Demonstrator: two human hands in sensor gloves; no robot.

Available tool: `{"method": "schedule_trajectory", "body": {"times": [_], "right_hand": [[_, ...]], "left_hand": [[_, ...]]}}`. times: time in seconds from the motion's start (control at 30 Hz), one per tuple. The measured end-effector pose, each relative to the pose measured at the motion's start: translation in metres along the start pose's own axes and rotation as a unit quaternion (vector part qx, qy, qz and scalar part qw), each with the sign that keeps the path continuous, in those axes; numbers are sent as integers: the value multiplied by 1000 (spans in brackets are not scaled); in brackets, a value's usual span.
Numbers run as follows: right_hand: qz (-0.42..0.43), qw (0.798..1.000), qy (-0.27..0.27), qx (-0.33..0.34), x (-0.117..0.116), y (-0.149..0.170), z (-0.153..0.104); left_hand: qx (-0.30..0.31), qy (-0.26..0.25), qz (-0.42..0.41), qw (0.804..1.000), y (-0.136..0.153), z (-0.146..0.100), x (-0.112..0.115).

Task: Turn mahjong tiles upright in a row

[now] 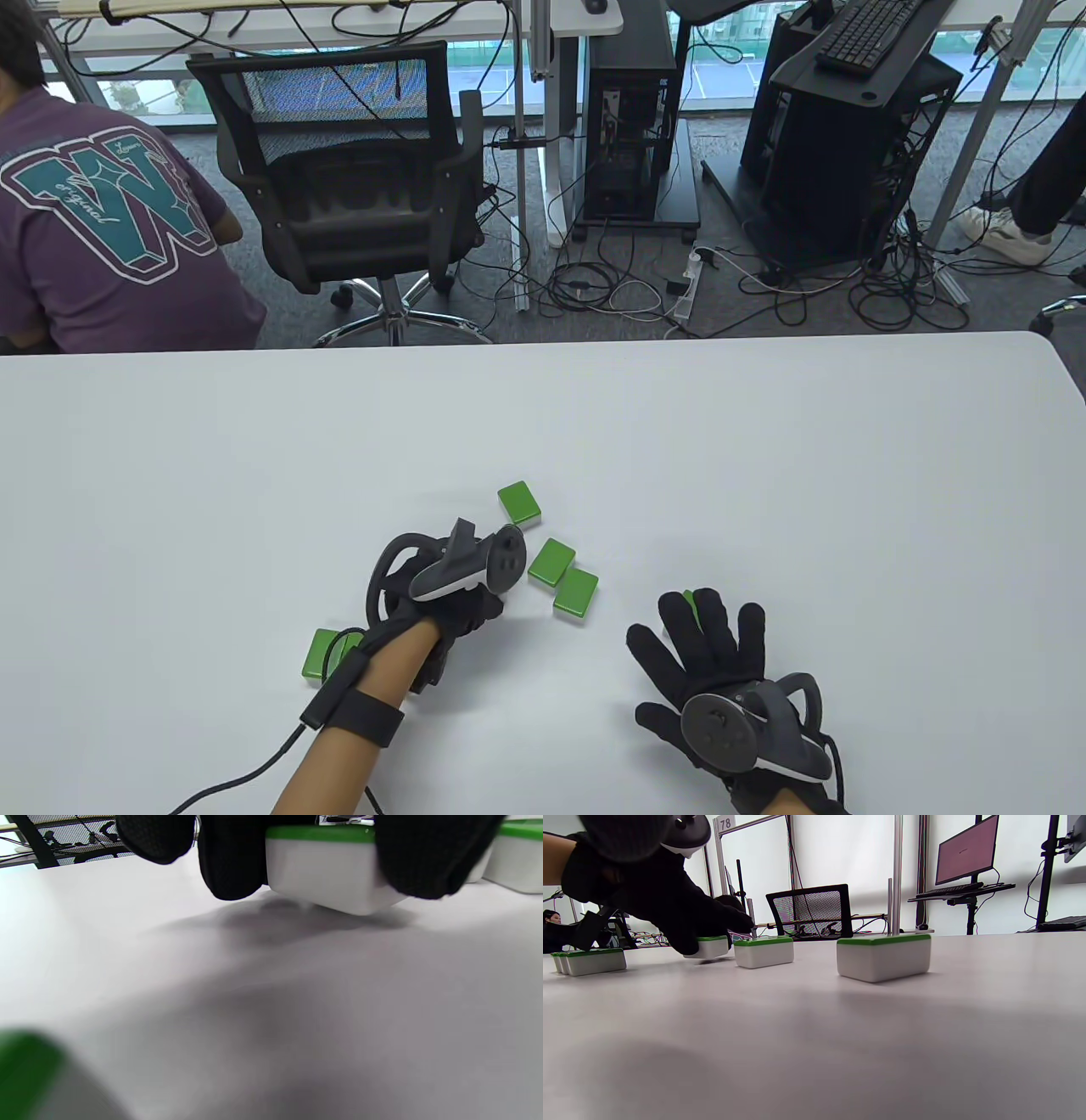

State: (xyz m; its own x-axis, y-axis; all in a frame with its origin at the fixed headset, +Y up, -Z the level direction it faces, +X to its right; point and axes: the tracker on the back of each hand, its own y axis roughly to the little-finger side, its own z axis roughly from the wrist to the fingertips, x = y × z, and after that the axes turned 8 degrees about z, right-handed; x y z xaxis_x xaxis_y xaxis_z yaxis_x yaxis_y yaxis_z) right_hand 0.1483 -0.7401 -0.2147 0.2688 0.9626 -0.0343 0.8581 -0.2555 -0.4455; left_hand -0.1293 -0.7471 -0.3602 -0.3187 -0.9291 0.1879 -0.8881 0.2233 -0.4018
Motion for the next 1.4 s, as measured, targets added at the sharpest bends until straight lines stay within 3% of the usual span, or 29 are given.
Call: {"method": "schedule_trajectory", "body": {"times": [0.27,0.57,1.4], "right_hand": [[0,1000,-6,-7,0,1,0],[1,1000,-10,-7,-1,2,1],[3,1000,-23,-11,-4,1,2]], "left_hand": [[100,-33,-19,994,23,-46,8],[151,-24,3,988,26,-71,35],[135,-12,36,990,26,-87,51]]}}
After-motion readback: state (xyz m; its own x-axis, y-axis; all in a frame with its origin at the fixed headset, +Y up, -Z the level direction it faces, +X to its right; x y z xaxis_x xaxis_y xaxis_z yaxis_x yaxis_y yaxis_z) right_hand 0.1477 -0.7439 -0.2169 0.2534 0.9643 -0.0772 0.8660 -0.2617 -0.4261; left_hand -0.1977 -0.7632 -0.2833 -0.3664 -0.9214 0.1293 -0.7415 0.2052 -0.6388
